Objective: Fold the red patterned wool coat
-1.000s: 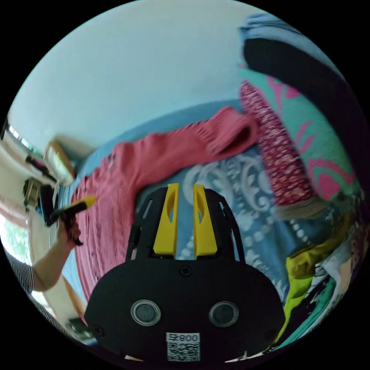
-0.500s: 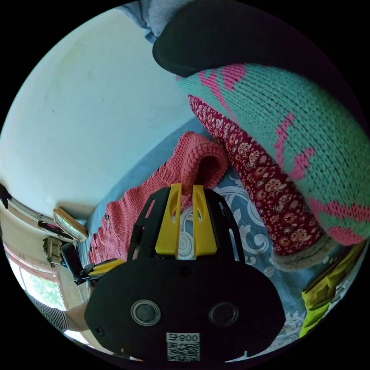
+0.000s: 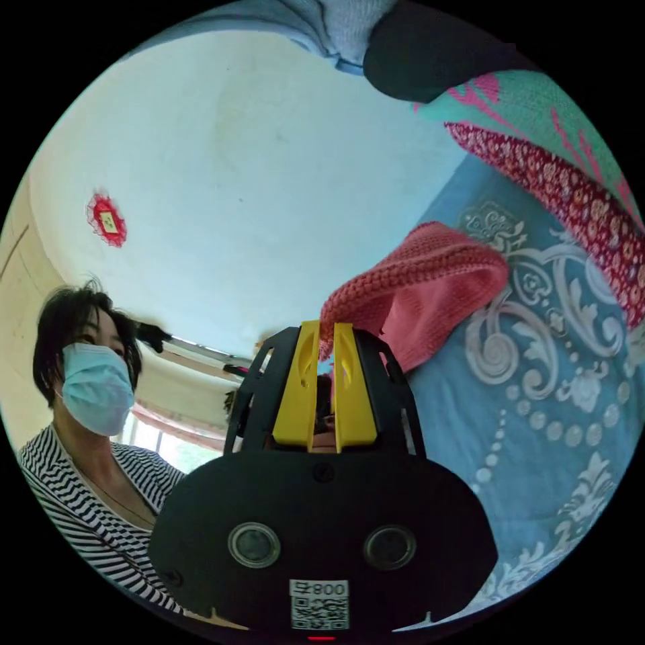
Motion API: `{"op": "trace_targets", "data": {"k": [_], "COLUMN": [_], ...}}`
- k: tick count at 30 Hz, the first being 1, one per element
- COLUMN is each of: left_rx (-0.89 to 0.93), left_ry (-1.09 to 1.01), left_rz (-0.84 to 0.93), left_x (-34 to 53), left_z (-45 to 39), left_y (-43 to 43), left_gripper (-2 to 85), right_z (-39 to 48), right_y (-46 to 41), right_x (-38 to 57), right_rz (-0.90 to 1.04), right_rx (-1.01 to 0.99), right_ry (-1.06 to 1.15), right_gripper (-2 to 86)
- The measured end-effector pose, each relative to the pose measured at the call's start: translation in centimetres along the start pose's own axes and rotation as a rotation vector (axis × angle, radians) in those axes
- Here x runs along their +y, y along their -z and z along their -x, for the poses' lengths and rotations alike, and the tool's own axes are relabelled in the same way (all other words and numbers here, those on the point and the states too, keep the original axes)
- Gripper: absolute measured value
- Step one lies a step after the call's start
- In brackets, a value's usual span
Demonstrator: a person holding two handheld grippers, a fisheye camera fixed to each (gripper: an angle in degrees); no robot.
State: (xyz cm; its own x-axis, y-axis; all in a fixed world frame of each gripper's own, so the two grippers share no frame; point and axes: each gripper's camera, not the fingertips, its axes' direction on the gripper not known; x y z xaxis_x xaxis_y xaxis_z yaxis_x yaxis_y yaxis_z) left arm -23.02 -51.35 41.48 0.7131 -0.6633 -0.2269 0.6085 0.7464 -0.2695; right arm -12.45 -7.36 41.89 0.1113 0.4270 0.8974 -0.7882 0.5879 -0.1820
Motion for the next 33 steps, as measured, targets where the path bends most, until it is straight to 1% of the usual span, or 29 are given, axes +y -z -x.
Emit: {"op": "trace_targets", "data": {"k": [3, 4, 7, 9, 14, 19, 23, 28, 33], "left_rx": [0.032, 0.047, 0.025, -0.013, -0.217, -0.434, -0.579, -0.64, -0.697], "left_ry": [0.003, -0.012, -0.062, -0.096, -0.193, -0.196, -0.163, -0.144, -0.118], "left_rz": [-0.043, -0.062, -0.096, -0.109, -0.131, -0.165, -0.184, -0.207, -0.212], "left_x": [0.8, 1.1, 2.2, 3.3, 8.1, 13.1, 16.7, 19.8, 22.2], "left_z": [0.9, 1.0, 0.5, -0.2, -3.1, -4.0, -2.7, -0.1, 3.1], "left_y": [2.1, 3.2, 6.9, 9.5, 19.0, 27.1, 32.5, 37.3, 41.3], "left_gripper": [11.7, 9.4, 5.1, 4.5, 3.9, 3.8, 3.7, 3.6, 3.6], "right_z": [1.5, 2.2, 3.8, 5.0, 8.6, 12.5, 14.6, 18.1, 21.3], "right_y": [-1.9, -2.6, -5.0, -7.1, -14.9, -24.9, -30.8, -38.4, -44.2], "right_x": [0.5, 0.8, 1.8, 2.6, 5.6, 9.9, 12.6, 16.0, 18.6], "right_rz": [0.059, 0.073, 0.142, 0.206, 0.411, 0.618, 0.719, 0.829, 0.888], "right_rx": [-0.014, -0.013, -0.044, -0.06, -0.153, -0.195, -0.173, -0.127, -0.049], "right_ry": [0.012, 0.014, 0.01, 0.015, 0.031, 0.067, 0.094, 0.149, 0.204], "right_gripper": [2.9, 2.9, 2.9, 2.9, 2.9, 2.6, 2.1, 1.5, 1.3]}}
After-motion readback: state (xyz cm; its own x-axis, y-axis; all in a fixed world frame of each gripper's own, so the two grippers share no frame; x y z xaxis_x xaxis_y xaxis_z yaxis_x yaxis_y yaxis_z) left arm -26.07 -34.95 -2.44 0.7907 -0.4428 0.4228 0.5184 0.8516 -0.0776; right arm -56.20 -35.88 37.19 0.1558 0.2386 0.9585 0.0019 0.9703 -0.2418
